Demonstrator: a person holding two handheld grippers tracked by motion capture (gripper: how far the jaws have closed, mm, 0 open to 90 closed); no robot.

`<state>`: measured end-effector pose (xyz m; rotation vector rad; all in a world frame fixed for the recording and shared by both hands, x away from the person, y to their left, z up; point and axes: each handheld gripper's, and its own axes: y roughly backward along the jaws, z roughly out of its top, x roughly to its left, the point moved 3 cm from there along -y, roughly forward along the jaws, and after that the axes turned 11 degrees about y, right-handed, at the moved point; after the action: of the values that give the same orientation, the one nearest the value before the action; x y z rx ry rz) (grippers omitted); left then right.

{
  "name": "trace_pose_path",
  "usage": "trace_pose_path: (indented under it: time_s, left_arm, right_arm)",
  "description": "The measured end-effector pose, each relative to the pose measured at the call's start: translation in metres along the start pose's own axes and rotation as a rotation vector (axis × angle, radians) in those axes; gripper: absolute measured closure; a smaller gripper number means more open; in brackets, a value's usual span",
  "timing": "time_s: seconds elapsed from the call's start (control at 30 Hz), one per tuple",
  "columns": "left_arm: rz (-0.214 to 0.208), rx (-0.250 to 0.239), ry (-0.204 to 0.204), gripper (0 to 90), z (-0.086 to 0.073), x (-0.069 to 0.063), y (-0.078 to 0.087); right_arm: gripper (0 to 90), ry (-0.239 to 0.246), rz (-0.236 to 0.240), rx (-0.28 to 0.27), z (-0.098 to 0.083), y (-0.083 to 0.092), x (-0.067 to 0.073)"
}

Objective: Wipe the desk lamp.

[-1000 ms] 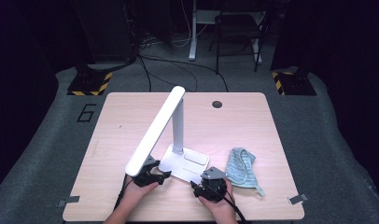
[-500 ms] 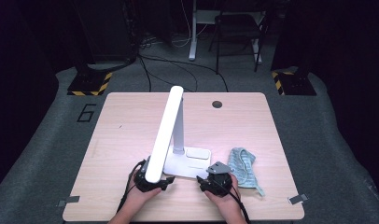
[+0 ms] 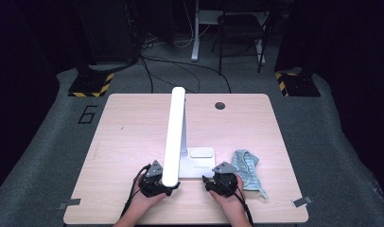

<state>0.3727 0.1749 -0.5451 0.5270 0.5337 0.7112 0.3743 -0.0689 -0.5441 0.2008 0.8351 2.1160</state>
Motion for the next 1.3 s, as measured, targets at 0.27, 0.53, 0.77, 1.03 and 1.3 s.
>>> trace_pose_path:
  time_s: [0.27, 0.53, 0.77, 1.03, 1.3]
  left_arm:
    - [-0.008, 0.000, 0.010, 30.9, 0.001, 0.000, -0.001]
    - [-0.006, -0.002, 0.006, 31.3, 0.001, 0.000, 0.003]
    - [-0.008, -0.013, 0.011, 31.4, 0.002, 0.001, 0.010]
    - [-0.010, -0.038, 0.024, 31.5, 0.004, 0.001, 0.020]
    - [0.007, -0.064, 0.016, 32.1, 0.005, -0.002, 0.036]
  right_arm:
    - [37.0, -0.019, 0.003, 0.001, 0.001, -0.001, -0.001]
    - [36.9, -0.023, -0.001, -0.037, 0.003, 0.011, -0.002]
    - [36.8, -0.015, 0.012, -0.049, 0.005, 0.014, 0.001]
    - [36.7, 0.005, 0.027, -0.060, 0.007, 0.017, 0.002]
    - [36.3, -0.010, 0.052, -0.087, 0.021, 0.027, 0.003]
